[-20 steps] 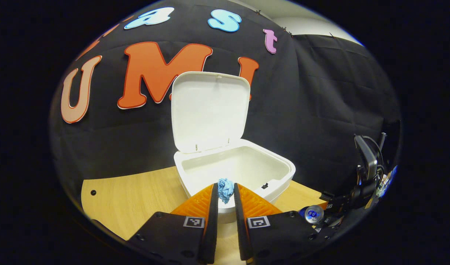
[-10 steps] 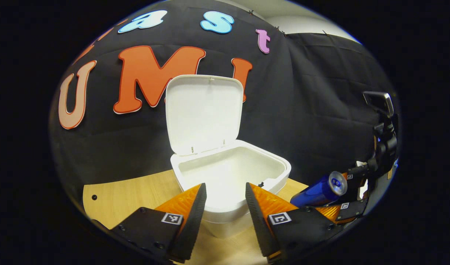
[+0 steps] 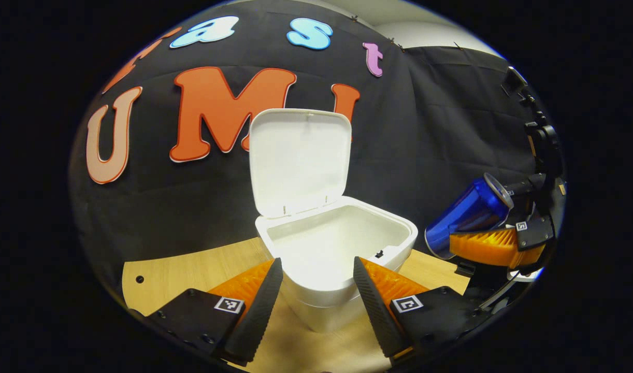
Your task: Press the lid of the desktop garbage bin to open it, pick up the crumpled paper on the desktop and throw it into the bin, then pick up the pop can on the desktop and drop it into the bin, and finally close the garbage bin lid.
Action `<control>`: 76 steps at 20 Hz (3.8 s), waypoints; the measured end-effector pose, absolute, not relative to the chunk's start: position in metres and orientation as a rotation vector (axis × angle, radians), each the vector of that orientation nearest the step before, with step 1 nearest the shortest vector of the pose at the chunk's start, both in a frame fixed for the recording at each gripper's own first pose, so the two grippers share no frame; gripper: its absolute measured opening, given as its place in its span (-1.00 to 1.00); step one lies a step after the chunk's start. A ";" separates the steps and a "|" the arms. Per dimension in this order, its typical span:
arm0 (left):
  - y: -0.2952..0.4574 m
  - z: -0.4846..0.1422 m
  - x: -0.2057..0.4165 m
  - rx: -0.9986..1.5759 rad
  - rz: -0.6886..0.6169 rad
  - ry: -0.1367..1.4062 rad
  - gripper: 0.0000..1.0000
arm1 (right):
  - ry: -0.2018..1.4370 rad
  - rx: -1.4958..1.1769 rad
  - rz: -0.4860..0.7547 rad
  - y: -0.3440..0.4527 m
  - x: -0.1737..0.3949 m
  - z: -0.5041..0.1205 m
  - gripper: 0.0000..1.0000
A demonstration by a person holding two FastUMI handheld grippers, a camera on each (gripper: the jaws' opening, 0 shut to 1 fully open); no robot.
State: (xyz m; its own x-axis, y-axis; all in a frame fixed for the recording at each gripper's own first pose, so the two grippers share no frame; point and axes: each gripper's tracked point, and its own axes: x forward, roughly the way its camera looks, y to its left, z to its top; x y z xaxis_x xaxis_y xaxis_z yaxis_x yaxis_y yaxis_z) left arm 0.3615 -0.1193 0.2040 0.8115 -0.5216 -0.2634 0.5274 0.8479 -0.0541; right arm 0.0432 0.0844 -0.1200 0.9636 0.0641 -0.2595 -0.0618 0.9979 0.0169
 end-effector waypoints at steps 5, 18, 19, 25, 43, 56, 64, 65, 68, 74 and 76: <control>-0.091 0.201 0.369 -0.005 -0.489 0.288 0.73 | 0.214 -0.011 0.083 0.080 0.058 -0.094 0.59; -0.017 0.207 0.369 -0.005 -0.287 0.265 0.77 | 0.196 -0.024 0.154 0.088 0.115 -0.098 0.59; -0.013 0.208 0.368 -0.003 -0.274 0.263 0.77 | 0.201 -0.023 0.159 0.088 0.118 -0.099 0.59; 0.002 0.210 0.357 -0.003 -0.232 0.257 0.77 | 0.230 -0.021 0.176 0.095 0.125 -0.118 0.59; 0.032 0.201 0.343 -0.024 -0.171 0.285 0.77 | 0.265 0.018 0.189 0.097 0.144 -0.151 0.60; 0.043 0.192 0.347 -0.031 -0.193 0.298 0.77 | 0.290 0.001 0.138 0.094 0.144 -0.151 0.70; 0.069 0.188 0.352 -0.044 -0.153 0.304 0.77 | 0.224 -0.020 0.127 0.097 0.158 -0.108 0.75; 0.072 0.189 0.351 -0.043 -0.151 0.300 0.77 | 0.209 -0.031 0.126 0.098 0.161 -0.099 0.75; 0.082 0.188 0.351 -0.049 -0.132 0.298 0.77 | 0.159 -0.047 0.125 0.096 0.172 -0.068 0.76; 0.112 0.188 0.350 -0.030 -0.071 0.290 0.75 | 0.032 -0.033 0.142 0.102 0.193 0.003 0.78; 0.120 0.187 0.349 -0.028 -0.051 0.285 0.73 | 0.001 -0.052 0.136 0.101 0.201 0.022 0.78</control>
